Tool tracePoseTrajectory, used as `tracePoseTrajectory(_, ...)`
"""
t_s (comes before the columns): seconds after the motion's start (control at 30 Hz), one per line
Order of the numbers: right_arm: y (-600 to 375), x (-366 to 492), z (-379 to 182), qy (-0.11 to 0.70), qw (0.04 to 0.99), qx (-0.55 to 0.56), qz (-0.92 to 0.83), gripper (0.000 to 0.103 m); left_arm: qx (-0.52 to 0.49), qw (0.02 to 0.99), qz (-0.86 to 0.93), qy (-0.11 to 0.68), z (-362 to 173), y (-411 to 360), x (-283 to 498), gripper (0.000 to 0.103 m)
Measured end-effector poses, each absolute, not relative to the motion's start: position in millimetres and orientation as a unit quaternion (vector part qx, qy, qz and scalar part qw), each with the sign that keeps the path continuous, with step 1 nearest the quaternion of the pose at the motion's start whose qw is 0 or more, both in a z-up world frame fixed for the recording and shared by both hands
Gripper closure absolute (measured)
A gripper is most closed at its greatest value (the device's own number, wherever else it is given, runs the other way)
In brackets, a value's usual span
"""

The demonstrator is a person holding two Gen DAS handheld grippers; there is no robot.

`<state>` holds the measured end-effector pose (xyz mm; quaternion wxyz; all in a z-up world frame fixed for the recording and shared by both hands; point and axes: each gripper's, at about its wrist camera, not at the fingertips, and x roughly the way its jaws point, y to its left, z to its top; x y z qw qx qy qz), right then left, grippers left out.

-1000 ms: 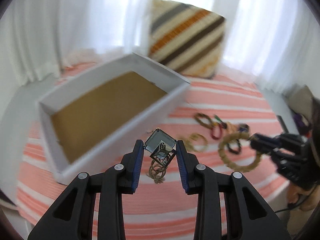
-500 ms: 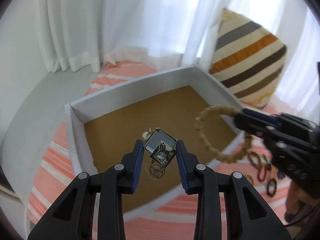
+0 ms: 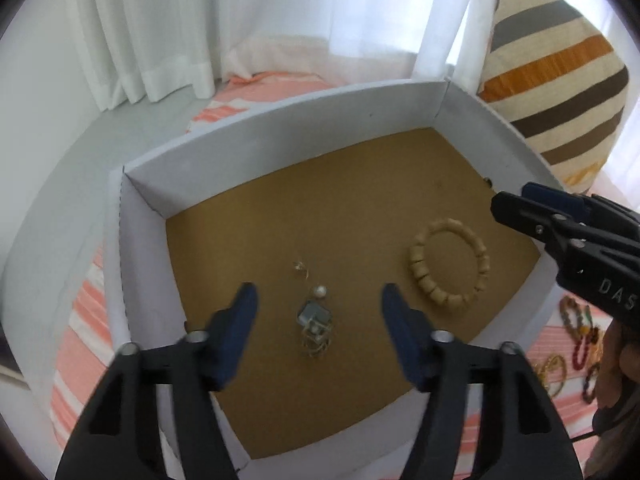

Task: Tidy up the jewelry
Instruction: 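Carry both pieces into the white box and open both tools, then withdraw both tools from the box back toward the jewelry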

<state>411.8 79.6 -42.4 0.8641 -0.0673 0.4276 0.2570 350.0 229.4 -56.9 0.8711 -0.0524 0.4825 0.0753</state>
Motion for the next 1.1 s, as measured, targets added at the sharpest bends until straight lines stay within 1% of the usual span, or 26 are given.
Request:
tracePoseTrajectory(0.13,71.4,407.3,-39.6,0.432,0.862,-0.071,0.255,0.054,-0.050,0.878,0.074,0.470,-49.9,226.7,337.8,0.028)
tracePoseTrajectory(0.3,56.5,381.5,-35.0,0.436,0.860,-0.063,0.256,0.054,-0.054,0.884,0.066,0.461,-40.4,219.9,308.2,0.028)
tracePoseTrajectory(0.47,31.0,333.6,-24.6,0.427,0.867,-0.047,0.252,0.053,-0.054,0.897,0.040,0.437,-26.6,199.3,261.9,0.028)
tracePoseTrajectory(0.53,17.8,310.2,-20.2,0.421,0.874,-0.043,0.241,0.043,-0.054,0.902,0.027,0.427,-21.3,186.8,241.0,0.028)
tracePoseTrajectory(0.6,1.3,279.4,-14.9,0.408,0.883,-0.043,0.227,0.039,-0.052,0.909,0.015,0.414,-16.9,172.1,218.5,0.025)
tracePoseTrajectory(0.67,-13.3,254.0,-11.6,0.398,0.891,-0.045,0.213,0.036,-0.046,0.915,0.005,0.400,-14.7,153.7,193.4,0.017)
tracePoseTrajectory(0.7,-23.9,237.4,-10.6,0.392,0.897,-0.047,0.199,0.033,-0.044,0.918,0.001,0.394,-14.2,146.2,183.9,0.016)
tracePoseTrajectory(0.83,-59.8,187.7,-11.2,0.378,0.911,-0.054,0.153,0.029,-0.038,0.926,-0.018,0.375,-14.3,112.9,146.7,0.011)
tracePoseTrajectory(0.87,-66.5,178.5,-12.2,0.377,0.913,-0.056,0.142,0.027,-0.037,0.928,-0.025,0.370,-14.3,104.7,138.7,0.010)
tracePoseTrajectory(0.9,-73.6,168.8,-13.3,0.377,0.915,-0.056,0.131,0.023,-0.036,0.930,-0.029,0.365,-14.2,98.2,132.9,0.009)
tracePoseTrajectory(0.97,-90.5,151.7,-16.0,0.379,0.917,-0.056,0.109,0.022,-0.028,0.934,-0.033,0.355,-14.9,83.3,121.0,0.005)
tracePoseTrajectory(1.1,-122.1,125.0,-18.9,0.374,0.924,-0.037,0.079,0.022,-0.004,0.939,-0.038,0.342,-20.5,58.1,108.5,0.004)
